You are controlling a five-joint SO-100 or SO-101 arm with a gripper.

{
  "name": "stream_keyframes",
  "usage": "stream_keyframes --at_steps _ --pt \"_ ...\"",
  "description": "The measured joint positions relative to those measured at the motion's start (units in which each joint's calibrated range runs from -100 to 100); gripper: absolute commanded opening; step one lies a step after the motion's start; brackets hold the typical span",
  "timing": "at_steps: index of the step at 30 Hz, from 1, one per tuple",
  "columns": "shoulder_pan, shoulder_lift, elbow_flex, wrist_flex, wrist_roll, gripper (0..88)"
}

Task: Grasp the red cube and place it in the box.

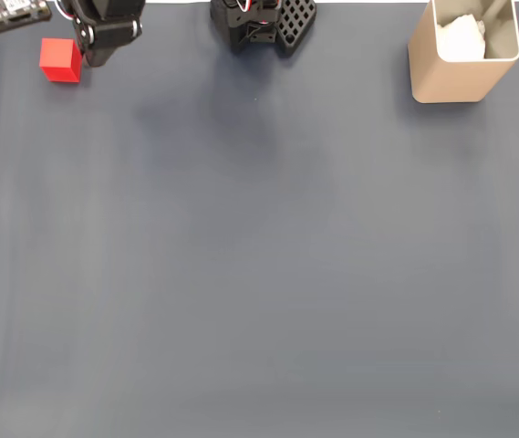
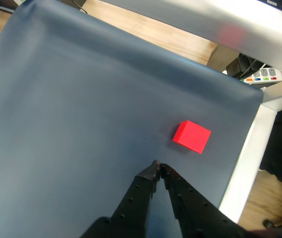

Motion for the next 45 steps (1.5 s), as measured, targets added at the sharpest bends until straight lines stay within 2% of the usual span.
stream_keyframes --at_steps 11,22,28,35,45 --pt "5.94 4.01 -1.09 -3.33 -0.1 0.2" --pt "8.87 6.33 -1.09 -6.26 -2.25 2.2" --pt "8.94 6.33 -1.09 -5.2 -3.13 6.3" --pt "10.6 5.62 -1.09 -4.39 -3.22 17.9" --pt "13.6 5.71 -1.28 -2.03 -3.22 26.3"
